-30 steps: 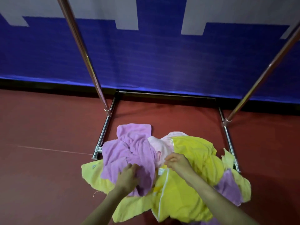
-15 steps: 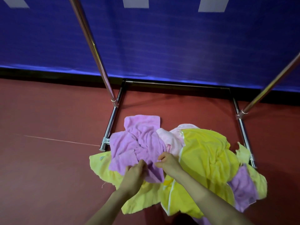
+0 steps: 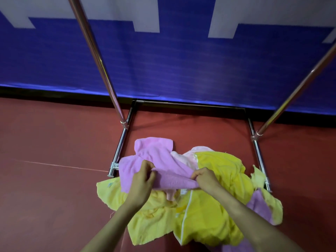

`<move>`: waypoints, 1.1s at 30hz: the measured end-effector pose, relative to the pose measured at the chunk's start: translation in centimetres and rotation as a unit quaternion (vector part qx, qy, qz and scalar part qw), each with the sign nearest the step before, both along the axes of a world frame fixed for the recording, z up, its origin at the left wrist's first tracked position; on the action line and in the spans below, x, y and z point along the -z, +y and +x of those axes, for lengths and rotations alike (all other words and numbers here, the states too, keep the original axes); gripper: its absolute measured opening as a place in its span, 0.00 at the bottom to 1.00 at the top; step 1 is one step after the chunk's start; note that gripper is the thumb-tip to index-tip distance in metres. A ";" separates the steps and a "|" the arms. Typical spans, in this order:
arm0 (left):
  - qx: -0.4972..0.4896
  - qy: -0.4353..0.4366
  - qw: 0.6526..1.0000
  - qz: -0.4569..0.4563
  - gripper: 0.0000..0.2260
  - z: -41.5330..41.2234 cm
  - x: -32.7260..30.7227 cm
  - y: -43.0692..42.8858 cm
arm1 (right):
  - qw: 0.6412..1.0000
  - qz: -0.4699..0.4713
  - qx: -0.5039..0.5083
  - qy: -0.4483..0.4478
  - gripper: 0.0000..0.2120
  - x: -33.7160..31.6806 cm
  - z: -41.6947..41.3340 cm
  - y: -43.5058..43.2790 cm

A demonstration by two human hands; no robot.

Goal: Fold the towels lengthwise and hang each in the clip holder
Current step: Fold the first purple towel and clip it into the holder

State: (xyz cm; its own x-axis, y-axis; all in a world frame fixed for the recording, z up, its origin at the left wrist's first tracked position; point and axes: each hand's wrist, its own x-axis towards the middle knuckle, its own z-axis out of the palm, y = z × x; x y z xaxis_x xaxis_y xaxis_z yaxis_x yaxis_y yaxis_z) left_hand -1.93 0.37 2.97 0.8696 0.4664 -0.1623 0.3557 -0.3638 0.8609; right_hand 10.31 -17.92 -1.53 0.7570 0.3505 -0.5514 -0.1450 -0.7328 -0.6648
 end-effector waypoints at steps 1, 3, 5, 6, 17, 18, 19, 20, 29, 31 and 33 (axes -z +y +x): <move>0.010 -0.001 1.000 0.007 0.06 0.1 -1.1 -0.3 | 1.000 -0.009 0.002 -0.004 0.15 -0.9 0.1 -0.2; 0.012 -0.004 1.000 0.010 0.05 0.5 -3.6 -0.8 | 0.999 -0.023 0.014 -0.026 0.14 -3.1 0.3 -0.7; -0.004 -0.008 1.000 0.018 0.07 1.0 -6.6 -1.1 | 0.998 -0.032 0.026 -0.045 0.10 -6.0 0.3 -1.0; -0.013 -0.014 1.000 0.024 0.09 1.3 -8.5 -1.3 | 0.997 -0.032 0.034 -0.056 0.10 -8.0 0.4 -1.1; -0.044 -0.045 0.997 0.046 0.04 2.3 -34.9 -1.7 | 0.975 0.042 0.102 -0.193 0.08 -37.3 0.5 -1.7; -0.045 -0.051 0.997 0.047 0.05 2.5 -37.9 -1.6 | 0.972 0.047 0.101 -0.206 0.08 -40.6 0.7 -1.8; -0.043 -0.059 0.996 0.045 0.07 2.7 -41.0 -1.6 | 0.971 0.049 0.099 -0.214 0.08 -43.7 0.9 -1.9; -0.042 -0.066 0.996 0.044 0.09 2.9 -44.0 -1.7 | 0.967 0.052 0.098 -0.228 0.08 -46.5 1.0 -2.1; -0.018 -0.103 0.993 0.060 0.05 3.4 -63.8 -1.6 | 0.970 0.152 0.029 -0.187 0.09 -66.4 1.9 -4.0; -0.016 -0.109 0.992 0.060 0.05 3.3 -66.6 -1.4 | 0.975 0.168 0.021 -0.145 0.12 -68.8 1.8 -4.3; -0.014 -0.113 0.992 0.056 0.05 3.2 -68.7 -1.2 | 0.974 0.196 0.019 -0.110 0.16 -70.7 1.6 -4.4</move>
State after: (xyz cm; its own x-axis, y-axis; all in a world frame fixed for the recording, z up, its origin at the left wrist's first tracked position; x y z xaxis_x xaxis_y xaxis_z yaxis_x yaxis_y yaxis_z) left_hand 1.22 -0.78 71.69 0.8639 0.4958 0.0891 0.1699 -0.4534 0.8750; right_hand 11.90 -22.34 69.21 0.8584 0.4708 -0.2039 0.0108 -0.4139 -0.9102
